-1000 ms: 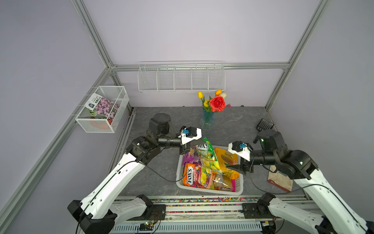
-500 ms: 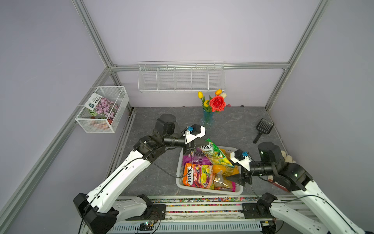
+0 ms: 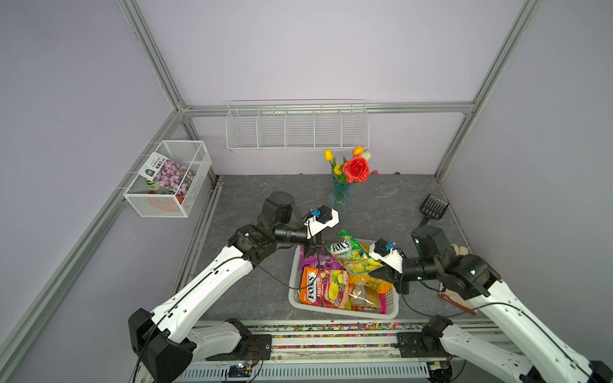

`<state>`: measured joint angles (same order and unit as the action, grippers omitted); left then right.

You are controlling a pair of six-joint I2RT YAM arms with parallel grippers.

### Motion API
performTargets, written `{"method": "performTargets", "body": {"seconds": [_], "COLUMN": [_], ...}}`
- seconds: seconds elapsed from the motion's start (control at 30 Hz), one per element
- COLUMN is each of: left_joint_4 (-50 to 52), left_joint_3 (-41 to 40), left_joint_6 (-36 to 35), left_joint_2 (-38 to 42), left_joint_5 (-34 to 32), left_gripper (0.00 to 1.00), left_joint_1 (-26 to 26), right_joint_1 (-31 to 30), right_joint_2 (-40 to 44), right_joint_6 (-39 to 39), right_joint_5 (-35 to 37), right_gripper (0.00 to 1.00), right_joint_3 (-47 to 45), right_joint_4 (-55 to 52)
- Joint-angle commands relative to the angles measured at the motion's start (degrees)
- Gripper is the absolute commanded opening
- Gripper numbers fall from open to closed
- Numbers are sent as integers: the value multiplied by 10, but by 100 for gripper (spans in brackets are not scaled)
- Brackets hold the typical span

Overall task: Put the candies in the basket
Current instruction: Place the candy in the basket.

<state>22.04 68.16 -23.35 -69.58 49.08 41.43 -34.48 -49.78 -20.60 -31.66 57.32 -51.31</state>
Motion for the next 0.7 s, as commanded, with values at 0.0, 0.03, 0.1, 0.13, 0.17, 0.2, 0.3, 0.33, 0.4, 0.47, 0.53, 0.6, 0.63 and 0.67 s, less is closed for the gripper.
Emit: {"method": "performTargets", "body": {"seconds": [0.0, 0.03, 0.1, 0.13, 0.17, 0.2, 0.3, 0.33, 0.4, 0.47, 0.53, 0.6, 0.63, 0.67], "left_joint_4": [-24, -22, -18, -16, -15, -15, -22, -27, -49, -65, -74, -82, -81, -74], "left_joint_3": [-23, -28, -35, -36, -38, -40, -46, -50, -65, -82, -100, -116, -117, -115], "left_joint_6": [8, 6, 1, 0, 0, 2, 11, 17, 35, 41, 32, 29, 27, 24], "left_joint_2": [-3, -5, -12, -15, -21, -26, -42, -46, -50, -49, -46, -47, -49, -53], "left_joint_5": [26, 26, 29, 29, 32, 34, 37, 38, 49, 54, 60, 56, 55, 55], "left_gripper": [0, 0, 0, 0, 0, 0, 0, 0, 0, 22, 41, 51, 53, 53], "left_joint_1": [19, 24, 35, 40, 45, 49, 62, 67, 75, 86, 97, 102, 103, 103], "right_joint_1": [1, 1, 1, 1, 1, 2, 1, 2, 1, 1, 1, -11, -15, -17], "right_joint_2": [-19, -23, -29, -26, -23, -19, -7, -4, 2, 2, -6, -8, -11, -14], "right_joint_6": [-54, -64, -85, -89, -93, -94, -101, -100, -106, -128, -159, -172, -174, -176], "right_joint_5": [1, -1, 3, 8, 13, 20, 33, 36, 49, 80, 115, 140, 138, 130], "right_gripper": [0, 0, 0, 0, 0, 0, 0, 0, 0, 0, 0, 0, 0, 0], "right_joint_3": [40, 49, 66, 71, 74, 75, 85, 88, 94, 98, 99, 92, 89, 85], "right_joint_4": [-99, -126, -177, -193, -208, -217, -236, -243, -260, -290, -325, -342, -346, -347]}}
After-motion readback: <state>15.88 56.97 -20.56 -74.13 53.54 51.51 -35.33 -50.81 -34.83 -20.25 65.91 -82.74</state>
